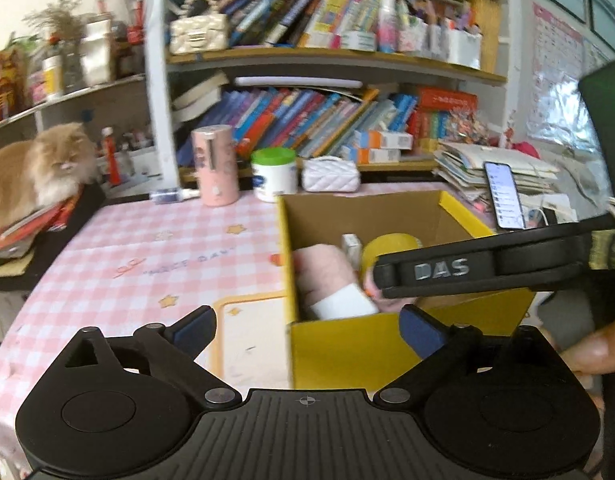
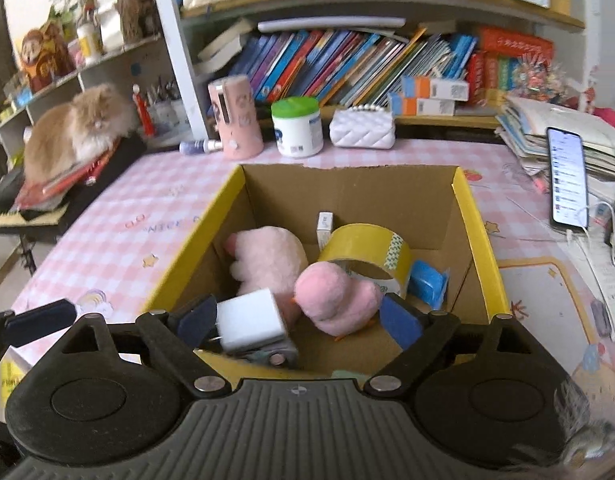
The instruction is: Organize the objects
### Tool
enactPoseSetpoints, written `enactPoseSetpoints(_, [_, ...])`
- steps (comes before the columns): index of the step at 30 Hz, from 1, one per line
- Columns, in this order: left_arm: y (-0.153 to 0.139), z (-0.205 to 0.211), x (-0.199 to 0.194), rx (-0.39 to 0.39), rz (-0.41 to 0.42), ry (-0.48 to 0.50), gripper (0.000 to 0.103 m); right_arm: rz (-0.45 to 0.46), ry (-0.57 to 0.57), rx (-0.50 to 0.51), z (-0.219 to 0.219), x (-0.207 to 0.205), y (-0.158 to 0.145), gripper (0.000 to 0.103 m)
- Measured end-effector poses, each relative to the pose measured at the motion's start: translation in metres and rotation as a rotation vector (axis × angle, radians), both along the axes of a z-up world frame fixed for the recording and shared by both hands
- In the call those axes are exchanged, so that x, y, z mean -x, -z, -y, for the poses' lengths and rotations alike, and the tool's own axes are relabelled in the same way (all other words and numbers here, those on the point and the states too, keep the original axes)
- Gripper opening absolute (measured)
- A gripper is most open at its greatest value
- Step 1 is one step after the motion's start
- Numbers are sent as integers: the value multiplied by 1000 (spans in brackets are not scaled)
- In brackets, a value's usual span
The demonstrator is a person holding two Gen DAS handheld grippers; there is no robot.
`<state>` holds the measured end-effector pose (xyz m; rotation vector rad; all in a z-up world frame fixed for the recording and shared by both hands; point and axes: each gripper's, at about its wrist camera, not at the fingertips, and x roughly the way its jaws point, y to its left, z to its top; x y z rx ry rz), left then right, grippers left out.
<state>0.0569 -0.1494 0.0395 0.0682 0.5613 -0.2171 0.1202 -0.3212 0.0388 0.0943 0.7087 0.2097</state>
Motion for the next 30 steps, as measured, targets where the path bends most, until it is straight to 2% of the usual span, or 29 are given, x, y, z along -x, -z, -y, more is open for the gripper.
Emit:
enactPoseSetpoints(4, [2, -23, 18, -31, 7, -47, 101, 34, 51, -9, -14, 23, -7, 91])
enactPoseSetpoints(6, [4, -33, 28, -57, 8, -75, 102, 45, 88, -19, -19, 35, -10, 96])
enactPoseSetpoints(12, [5, -67, 48, -56, -9, -143, 102, 49, 175, -33, -38, 69, -7, 100])
enactPoseSetpoints(18, [6, -96, 65, -55, -12, -192, 102, 69, 233, 27, -66, 106, -2, 103])
enactPoseSetpoints(24, [11, -119, 80, -38, -35, -207, 103, 57, 237, 87, -93, 131, 7, 103])
enactPoseSetpoints(30, [18, -133, 88, -62, -56, -218, 103, 45, 259, 143, -110, 151, 20, 103])
